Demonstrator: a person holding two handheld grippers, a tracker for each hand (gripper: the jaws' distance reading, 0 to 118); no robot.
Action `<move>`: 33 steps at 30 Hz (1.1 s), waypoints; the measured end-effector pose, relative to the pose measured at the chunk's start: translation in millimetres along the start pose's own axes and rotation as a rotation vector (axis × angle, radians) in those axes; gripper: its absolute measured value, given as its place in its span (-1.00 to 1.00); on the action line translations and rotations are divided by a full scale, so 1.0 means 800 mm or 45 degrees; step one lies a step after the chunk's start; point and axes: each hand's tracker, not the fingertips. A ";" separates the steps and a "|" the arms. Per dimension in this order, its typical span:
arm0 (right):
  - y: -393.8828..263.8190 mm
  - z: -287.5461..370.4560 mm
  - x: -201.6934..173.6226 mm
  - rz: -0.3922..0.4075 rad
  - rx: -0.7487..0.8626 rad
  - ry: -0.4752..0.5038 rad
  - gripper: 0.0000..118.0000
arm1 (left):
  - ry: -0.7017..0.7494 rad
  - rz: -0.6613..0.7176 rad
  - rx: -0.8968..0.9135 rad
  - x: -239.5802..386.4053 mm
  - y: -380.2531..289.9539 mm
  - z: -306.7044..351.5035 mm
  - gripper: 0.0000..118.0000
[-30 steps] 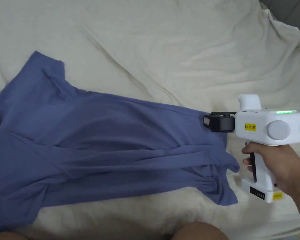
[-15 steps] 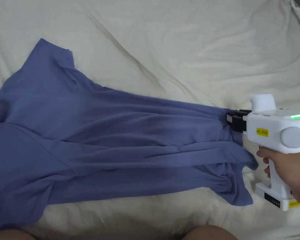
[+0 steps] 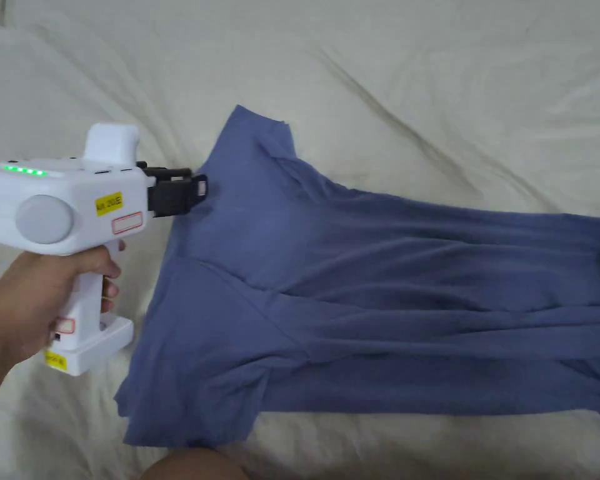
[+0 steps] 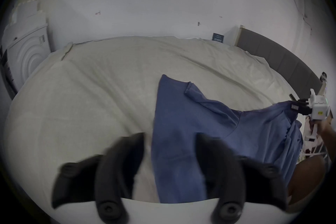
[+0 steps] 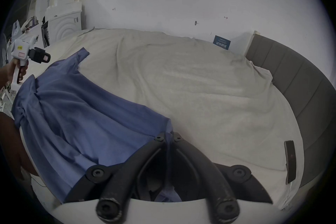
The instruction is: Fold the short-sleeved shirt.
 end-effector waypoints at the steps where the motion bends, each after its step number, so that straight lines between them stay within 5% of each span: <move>1: 0.001 0.001 -0.002 -0.003 0.000 0.000 -0.97 | -0.017 0.003 0.003 -0.004 0.004 -0.008 0.23; 13: 0.010 -0.009 -0.003 -0.031 -0.026 -0.004 -0.97 | -0.062 0.066 -0.177 0.003 0.052 -0.136 0.23; 16: 0.013 -0.011 -0.004 -0.029 -0.024 -0.009 -0.97 | 0.060 -0.071 -0.160 0.020 0.053 -0.138 0.20; 17: 0.012 -0.011 -0.003 -0.030 -0.023 -0.005 -0.97 | 0.068 -0.086 -0.146 0.022 0.052 -0.134 0.04; 19: 0.013 -0.013 -0.004 -0.024 -0.027 0.010 -0.97 | 0.087 -0.077 -0.147 0.033 0.046 -0.124 -0.98; 24: 0.019 -0.012 -0.005 -0.026 -0.014 0.026 -0.97 | 0.100 -0.046 -0.104 0.051 0.020 -0.124 -0.98; 33: 0.030 0.008 0.045 -0.251 0.015 0.337 -0.97 | -0.030 0.046 0.083 0.040 0.037 -0.031 -0.98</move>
